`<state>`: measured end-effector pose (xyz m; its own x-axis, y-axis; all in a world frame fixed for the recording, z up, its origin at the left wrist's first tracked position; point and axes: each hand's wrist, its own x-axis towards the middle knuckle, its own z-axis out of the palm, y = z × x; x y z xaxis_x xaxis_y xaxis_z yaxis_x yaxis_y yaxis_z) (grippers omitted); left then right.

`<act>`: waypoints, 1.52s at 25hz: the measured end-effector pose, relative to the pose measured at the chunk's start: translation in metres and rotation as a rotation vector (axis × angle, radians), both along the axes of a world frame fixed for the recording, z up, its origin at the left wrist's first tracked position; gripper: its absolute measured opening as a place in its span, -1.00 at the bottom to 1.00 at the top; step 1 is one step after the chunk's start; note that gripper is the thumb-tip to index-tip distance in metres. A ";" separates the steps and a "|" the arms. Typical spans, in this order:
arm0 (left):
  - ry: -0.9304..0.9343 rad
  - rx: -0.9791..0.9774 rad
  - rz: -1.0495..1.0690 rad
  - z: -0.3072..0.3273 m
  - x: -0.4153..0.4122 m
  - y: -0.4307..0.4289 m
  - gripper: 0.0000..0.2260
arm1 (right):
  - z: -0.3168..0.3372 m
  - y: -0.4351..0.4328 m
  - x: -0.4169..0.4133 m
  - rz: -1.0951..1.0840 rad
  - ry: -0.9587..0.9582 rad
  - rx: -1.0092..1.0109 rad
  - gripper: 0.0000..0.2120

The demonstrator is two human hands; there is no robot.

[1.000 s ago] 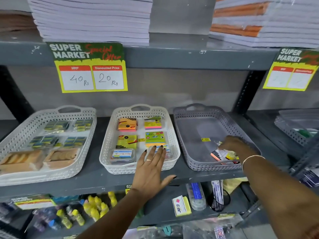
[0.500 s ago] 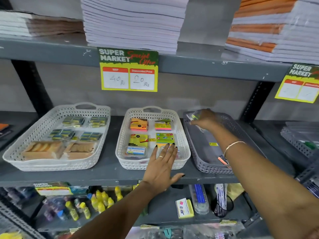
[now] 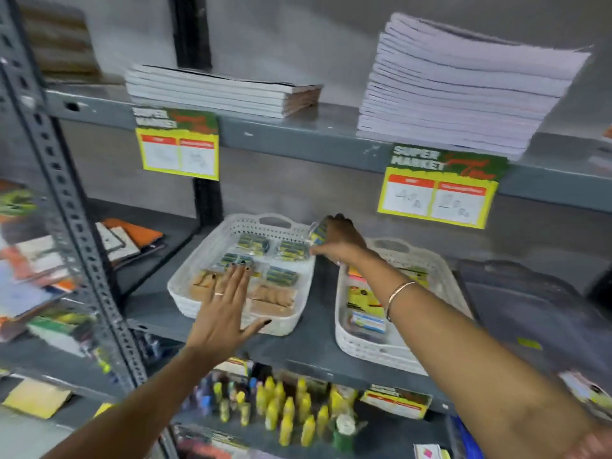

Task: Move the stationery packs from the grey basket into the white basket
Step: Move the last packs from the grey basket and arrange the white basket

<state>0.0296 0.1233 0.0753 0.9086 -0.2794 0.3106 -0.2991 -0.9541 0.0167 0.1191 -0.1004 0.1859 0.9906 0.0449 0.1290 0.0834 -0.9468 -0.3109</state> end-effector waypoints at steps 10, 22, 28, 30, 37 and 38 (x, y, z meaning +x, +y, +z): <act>-0.060 -0.020 -0.130 -0.024 0.015 0.042 -0.22 | -0.100 0.079 0.066 0.095 0.254 -0.163 -0.36; -0.026 -0.032 -0.104 -0.027 0.018 0.043 -0.22 | -0.091 0.075 0.069 0.134 0.294 -0.190 -0.30; -0.052 -0.058 -0.080 -0.026 0.015 0.042 -0.20 | -0.034 -0.006 0.028 -0.004 0.069 -0.048 -0.47; -0.081 -0.103 -0.061 -0.022 0.007 0.032 -0.21 | -0.023 -0.050 0.011 -0.073 0.055 -0.036 -0.51; 0.002 -0.191 -0.425 -0.062 -0.038 -0.094 -0.25 | -0.019 -0.209 -0.075 -0.467 0.061 -0.063 -0.60; 0.060 -0.171 -0.394 -0.070 -0.038 -0.101 -0.20 | -0.026 -0.232 -0.087 -0.536 0.098 -0.073 -0.59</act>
<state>-0.0080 0.0221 0.0050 0.7606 -0.5578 0.3323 -0.6337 -0.7492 0.1926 0.0322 -0.3324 0.1601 0.8842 -0.4644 0.0506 -0.4429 -0.8678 -0.2253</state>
